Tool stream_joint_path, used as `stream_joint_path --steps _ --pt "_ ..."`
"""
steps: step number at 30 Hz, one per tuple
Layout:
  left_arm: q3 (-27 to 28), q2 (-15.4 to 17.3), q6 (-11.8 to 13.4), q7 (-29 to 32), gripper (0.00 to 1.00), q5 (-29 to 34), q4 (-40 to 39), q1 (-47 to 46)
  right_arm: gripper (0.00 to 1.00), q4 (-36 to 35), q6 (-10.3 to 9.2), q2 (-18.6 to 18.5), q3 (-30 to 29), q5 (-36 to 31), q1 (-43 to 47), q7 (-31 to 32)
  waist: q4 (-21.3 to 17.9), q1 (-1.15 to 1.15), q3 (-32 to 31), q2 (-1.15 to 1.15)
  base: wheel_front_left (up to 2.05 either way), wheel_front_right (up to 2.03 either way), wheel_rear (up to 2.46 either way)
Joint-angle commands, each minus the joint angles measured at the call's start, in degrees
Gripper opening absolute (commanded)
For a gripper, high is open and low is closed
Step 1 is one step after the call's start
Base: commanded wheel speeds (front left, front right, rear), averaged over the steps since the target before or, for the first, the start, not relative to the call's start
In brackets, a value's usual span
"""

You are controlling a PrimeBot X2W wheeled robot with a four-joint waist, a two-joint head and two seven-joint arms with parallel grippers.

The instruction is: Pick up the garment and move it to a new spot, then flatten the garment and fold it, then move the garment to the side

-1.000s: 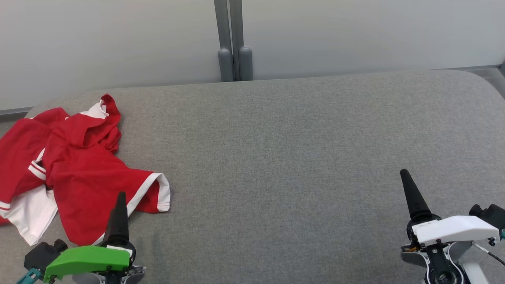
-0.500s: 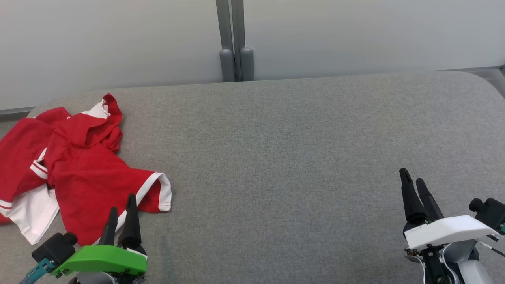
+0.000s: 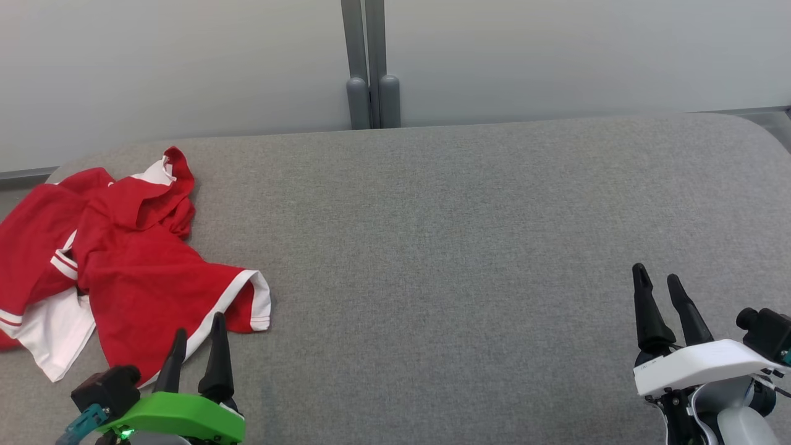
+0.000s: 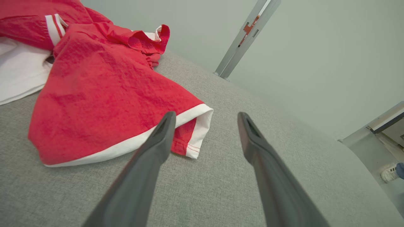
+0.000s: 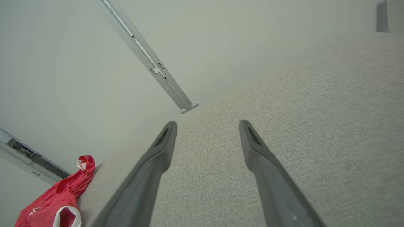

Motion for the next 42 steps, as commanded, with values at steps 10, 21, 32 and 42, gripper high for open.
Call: stream_joint_path --steps 10,21,32,42 --pt "-1.64 1.45 1.54 -2.08 1.0 7.96 -1.26 0.69 1.0 -0.39 0.01 0.01 -1.03 -8.36 1.17 -2.14 0.23 0.0 -0.07 0.0 0.0 0.0 0.0" --pt "-2.63 2.16 2.62 -3.67 1.0 13.98 -1.01 1.57 1.0 0.33 0.01 0.38 -2.46 -14.77 2.41 -3.77 0.36 0.0 -0.22 0.0 0.0 0.0 0.0" --pt "-2.33 1.7 1.37 -5.29 1.0 19.59 0.41 1.76 1.0 1.11 0.02 0.22 -2.73 -20.34 3.35 -5.36 0.69 0.0 -0.26 0.0 0.0 0.0 0.0" --pt "-0.41 0.38 -0.69 -6.43 1.0 22.36 1.97 2.31 1.0 1.11 0.01 0.16 -2.49 -22.69 3.94 -6.51 0.83 0.0 -0.43 0.0 0.0 0.0 0.0"
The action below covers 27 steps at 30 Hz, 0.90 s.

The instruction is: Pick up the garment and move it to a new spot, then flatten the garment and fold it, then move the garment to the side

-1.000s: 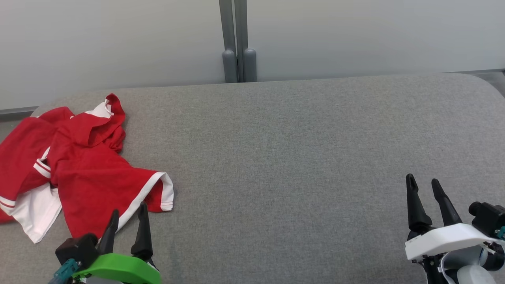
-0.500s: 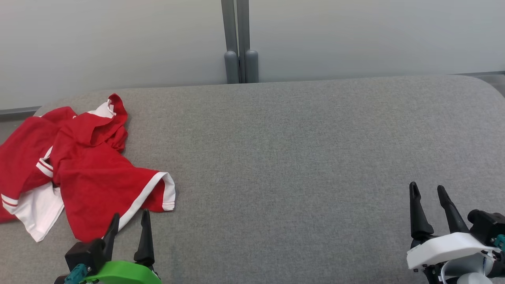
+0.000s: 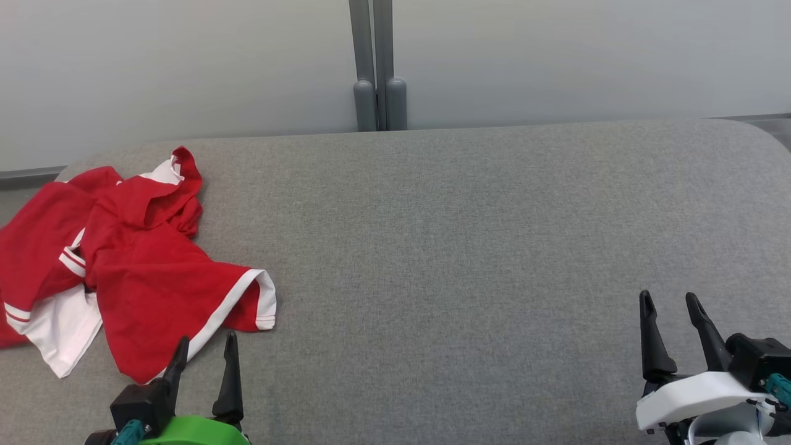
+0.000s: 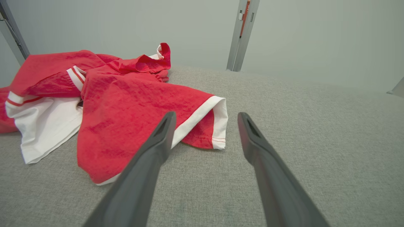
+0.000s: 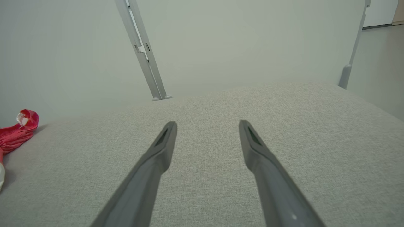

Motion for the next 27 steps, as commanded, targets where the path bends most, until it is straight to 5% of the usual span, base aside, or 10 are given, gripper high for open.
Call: stream_joint_path --steps 1,27 --pt "0.24 -0.1 -0.38 -0.48 1.0 1.72 -0.01 0.4 1.0 -0.22 0.01 -0.36 0.3 -0.94 0.55 -0.49 0.02 0.0 -0.07 0.0 0.0 0.0 0.0" --pt "1.35 -2.02 -3.38 -3.09 1.0 9.53 2.64 1.15 1.0 0.28 0.01 -1.21 2.44 -5.92 1.94 -3.12 -0.2 0.0 -0.29 0.0 0.0 0.0 0.0"
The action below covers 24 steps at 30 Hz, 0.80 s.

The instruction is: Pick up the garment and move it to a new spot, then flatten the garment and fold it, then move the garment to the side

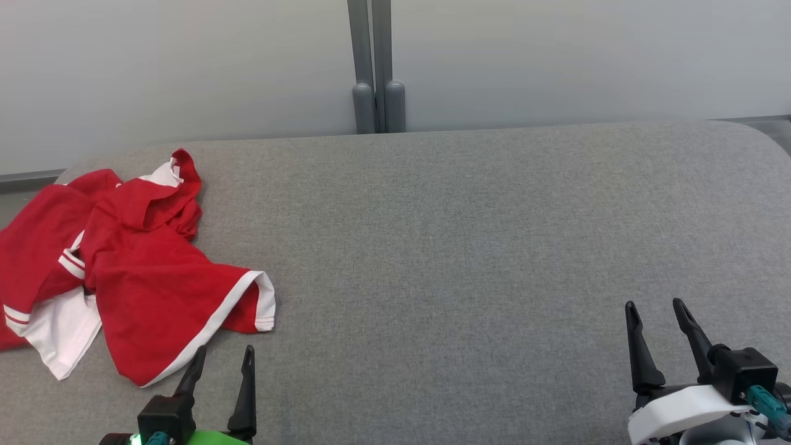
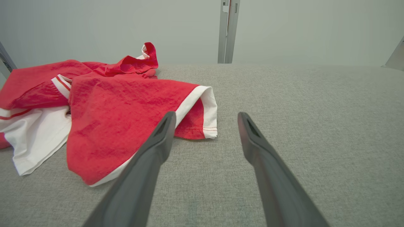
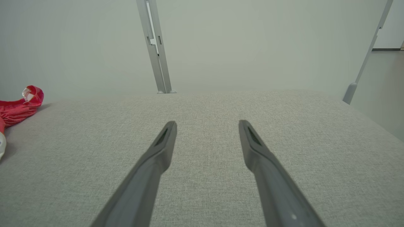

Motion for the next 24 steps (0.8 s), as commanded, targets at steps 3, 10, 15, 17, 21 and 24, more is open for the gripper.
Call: stream_joint_path --steps 3,10,15,17,21,24 --pt "0.05 -0.11 -0.2 -0.22 1.0 -0.26 0.35 0.41 1.0 -0.31 0.0 -0.19 -0.01 0.41 0.86 -0.22 -0.18 0.0 0.07 0.0 0.0 0.0 0.0" --pt "-0.35 -0.31 -0.22 -0.21 1.0 -2.27 1.11 0.26 1.0 -0.36 0.0 -0.21 -0.14 0.94 0.98 -0.22 -0.61 0.0 0.23 0.0 0.0 0.0 0.0" --pt "-0.56 -0.34 -0.23 -0.21 1.0 -3.65 1.33 -0.15 1.0 -0.13 0.0 -0.21 -0.14 1.12 0.87 -0.23 -0.82 0.0 0.32 0.0 0.0 0.0 0.0" --pt "-0.66 -0.35 -0.23 -0.21 1.0 -4.11 1.41 -0.28 1.0 -0.09 0.0 -0.23 -0.18 1.16 0.82 -0.23 -0.87 0.0 0.33 0.0 0.0 0.0 0.0" --pt "-0.89 -0.33 -0.24 -0.21 1.0 -4.65 1.52 -0.51 1.0 -0.12 0.0 -0.33 -0.26 1.18 0.85 -0.23 -0.83 0.0 0.32 0.0 0.0 0.0 0.0" --pt "-1.22 -0.32 -0.24 -0.21 1.0 -4.89 1.64 -0.82 1.0 -0.47 0.0 -0.25 -0.41 1.35 0.81 -0.23 -0.24 0.0 0.29 0.0 0.0 0.0 0.0"
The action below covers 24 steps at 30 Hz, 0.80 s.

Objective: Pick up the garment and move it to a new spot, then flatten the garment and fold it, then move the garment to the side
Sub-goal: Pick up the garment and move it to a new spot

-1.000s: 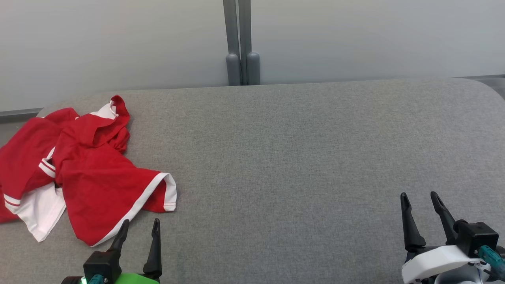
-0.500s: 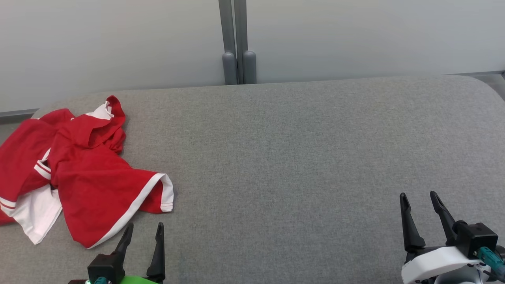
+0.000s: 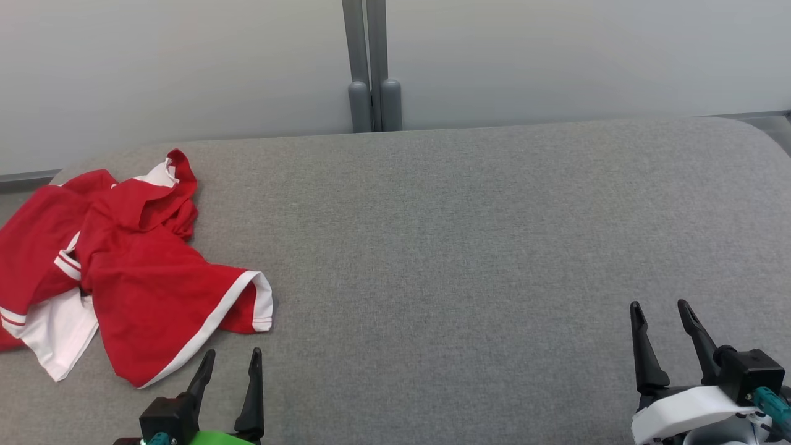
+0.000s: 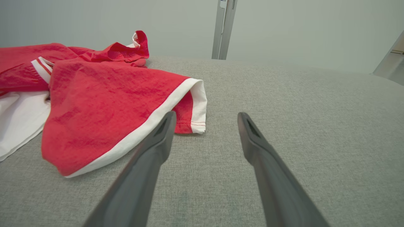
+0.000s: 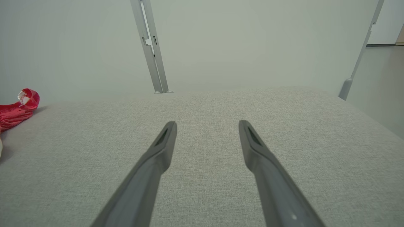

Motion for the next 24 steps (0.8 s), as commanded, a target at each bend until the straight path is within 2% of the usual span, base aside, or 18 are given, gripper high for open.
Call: stream_joint_path --steps 1,7,16,20,24 --pt "0.03 0.15 -0.15 -0.19 1.0 -0.61 0.23 -0.79 1.0 -0.42 0.0 -0.04 -0.18 0.4 0.38 -0.18 0.67 0.0 0.02 0.0 0.0 0.0 0.0" --pt "0.12 0.15 -0.15 -0.13 1.0 -0.6 0.42 -1.08 1.0 -0.84 0.0 0.37 0.75 0.66 -0.02 -0.18 5.99 0.0 -0.3 0.0 0.0 0.0 0.0" --pt "3.4 0.07 -0.15 -0.13 1.0 -0.34 0.5 1.5 1.0 -0.09 0.0 0.58 2.89 0.81 -0.39 -0.18 15.05 0.0 -1.63 0.0 0.0 0.0 0.0" --pt "4.73 -0.03 -0.15 -0.12 1.0 -0.46 0.17 2.18 1.0 0.21 0.0 0.5 3.68 0.8 -0.7 -0.17 16.93 0.0 -1.73 0.0 0.0 0.0 0.0" --pt "5.55 -0.13 -0.15 -0.12 1.0 -0.82 0.03 1.96 1.0 0.32 0.0 0.23 4.31 0.82 -0.97 -0.17 17.22 0.0 -1.47 0.0 0.0 0.0 0.0"
